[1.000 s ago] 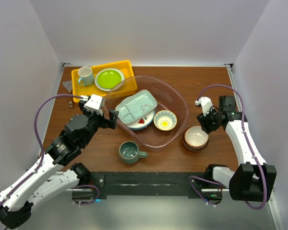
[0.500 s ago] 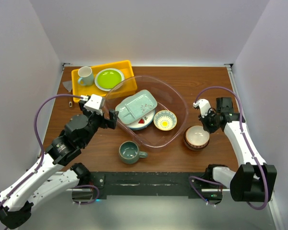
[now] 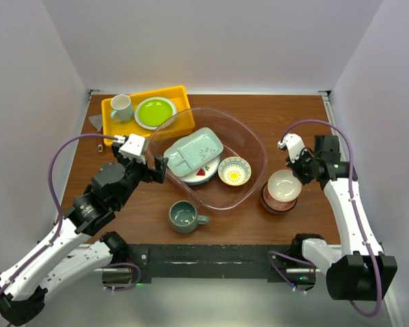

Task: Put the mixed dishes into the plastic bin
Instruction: Pick up the bowl from the center of the board.

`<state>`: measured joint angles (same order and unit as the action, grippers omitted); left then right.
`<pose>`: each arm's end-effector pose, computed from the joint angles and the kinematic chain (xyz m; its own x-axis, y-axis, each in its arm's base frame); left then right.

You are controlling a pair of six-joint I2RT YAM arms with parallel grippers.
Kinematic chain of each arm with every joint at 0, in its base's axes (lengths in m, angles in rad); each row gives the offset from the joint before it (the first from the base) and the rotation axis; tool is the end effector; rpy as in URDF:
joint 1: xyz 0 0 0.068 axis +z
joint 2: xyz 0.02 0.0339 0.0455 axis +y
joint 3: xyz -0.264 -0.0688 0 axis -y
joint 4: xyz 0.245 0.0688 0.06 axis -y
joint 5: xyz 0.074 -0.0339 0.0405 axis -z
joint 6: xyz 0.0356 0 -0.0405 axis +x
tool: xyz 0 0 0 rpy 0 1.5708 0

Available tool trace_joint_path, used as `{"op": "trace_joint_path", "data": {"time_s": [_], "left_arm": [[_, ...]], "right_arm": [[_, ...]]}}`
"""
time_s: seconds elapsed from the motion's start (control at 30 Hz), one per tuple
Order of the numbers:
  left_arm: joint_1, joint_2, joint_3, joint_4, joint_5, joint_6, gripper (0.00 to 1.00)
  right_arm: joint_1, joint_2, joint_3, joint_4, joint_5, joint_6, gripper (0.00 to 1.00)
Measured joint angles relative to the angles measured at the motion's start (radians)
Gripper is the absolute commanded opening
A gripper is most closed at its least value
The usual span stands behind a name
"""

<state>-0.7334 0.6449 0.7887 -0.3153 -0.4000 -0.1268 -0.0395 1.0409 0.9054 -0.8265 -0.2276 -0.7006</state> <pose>0.1193 -0.0889 0.3485 -0.1677 -0.0057 -0.9858 0.3128 0.9480 -0.0587 0.1997 0.0001 0.2785 -0.5683 -0.6061 -0.5565 -0.5976 0.7689 -0.2272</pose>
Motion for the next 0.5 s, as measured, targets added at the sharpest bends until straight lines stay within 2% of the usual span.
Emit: {"op": "trace_joint_path", "data": {"time_s": [0.5], "left_arm": [[0.003, -0.006, -0.002, 0.001, 0.007, 0.000, 1.00]], "right_arm": [[0.000, -0.070, 0.077, -0.043, -0.047, -0.010, 0.00]]}}
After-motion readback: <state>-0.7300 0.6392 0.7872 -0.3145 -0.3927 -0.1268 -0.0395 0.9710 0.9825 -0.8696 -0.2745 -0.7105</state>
